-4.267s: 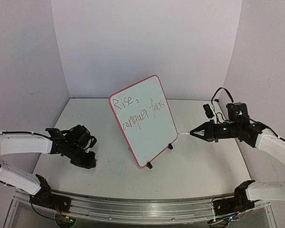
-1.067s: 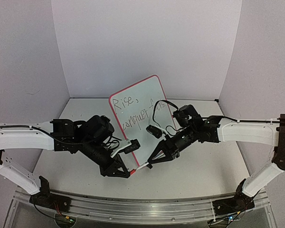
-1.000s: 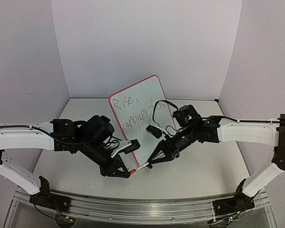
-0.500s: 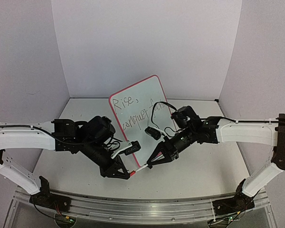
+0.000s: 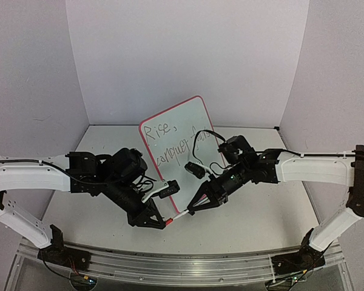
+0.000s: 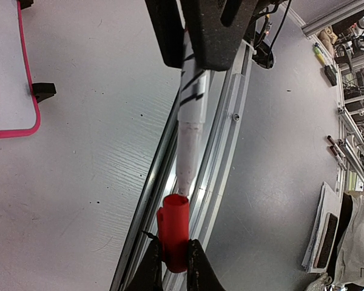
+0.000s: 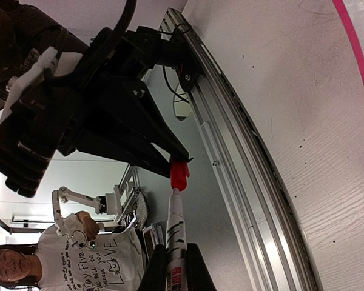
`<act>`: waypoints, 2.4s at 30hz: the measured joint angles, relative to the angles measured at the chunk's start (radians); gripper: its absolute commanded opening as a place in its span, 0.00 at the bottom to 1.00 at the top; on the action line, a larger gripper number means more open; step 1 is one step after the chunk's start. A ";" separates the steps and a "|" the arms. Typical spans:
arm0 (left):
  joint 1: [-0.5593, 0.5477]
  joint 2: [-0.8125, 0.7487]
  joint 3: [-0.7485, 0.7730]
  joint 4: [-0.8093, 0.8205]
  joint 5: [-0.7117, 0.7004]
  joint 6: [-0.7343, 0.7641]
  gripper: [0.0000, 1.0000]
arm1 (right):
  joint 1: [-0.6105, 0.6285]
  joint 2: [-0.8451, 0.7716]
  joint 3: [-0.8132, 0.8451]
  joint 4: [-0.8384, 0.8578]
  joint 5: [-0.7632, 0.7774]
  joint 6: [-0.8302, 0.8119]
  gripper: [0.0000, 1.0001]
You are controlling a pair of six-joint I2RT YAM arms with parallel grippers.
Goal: Write a sentence on the whiteboard
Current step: Insert the whiteboard marker without the cap into the pen cap.
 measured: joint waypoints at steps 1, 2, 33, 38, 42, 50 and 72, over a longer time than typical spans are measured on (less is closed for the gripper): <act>0.000 0.000 0.000 0.000 0.000 0.000 0.00 | 0.000 0.000 0.000 0.000 -0.001 0.000 0.00; 0.000 0.000 0.000 0.000 0.000 0.000 0.00 | 0.000 0.000 0.000 0.000 -0.001 0.000 0.00; -0.004 0.026 0.053 -0.078 0.015 0.109 0.00 | 0.000 0.058 0.034 0.018 -0.086 -0.004 0.00; -0.004 0.028 0.055 -0.080 0.014 0.121 0.00 | 0.003 0.059 0.034 0.018 -0.085 -0.004 0.00; -0.004 0.024 0.054 -0.079 0.011 0.119 0.00 | 0.003 0.059 0.034 0.019 -0.086 -0.004 0.00; -0.006 -0.034 0.030 -0.009 -0.012 0.089 0.00 | 0.011 0.059 0.032 0.039 -0.092 -0.004 0.00; -0.008 -0.038 0.014 0.055 -0.046 0.039 0.00 | 0.011 0.061 0.033 0.047 -0.074 -0.004 0.00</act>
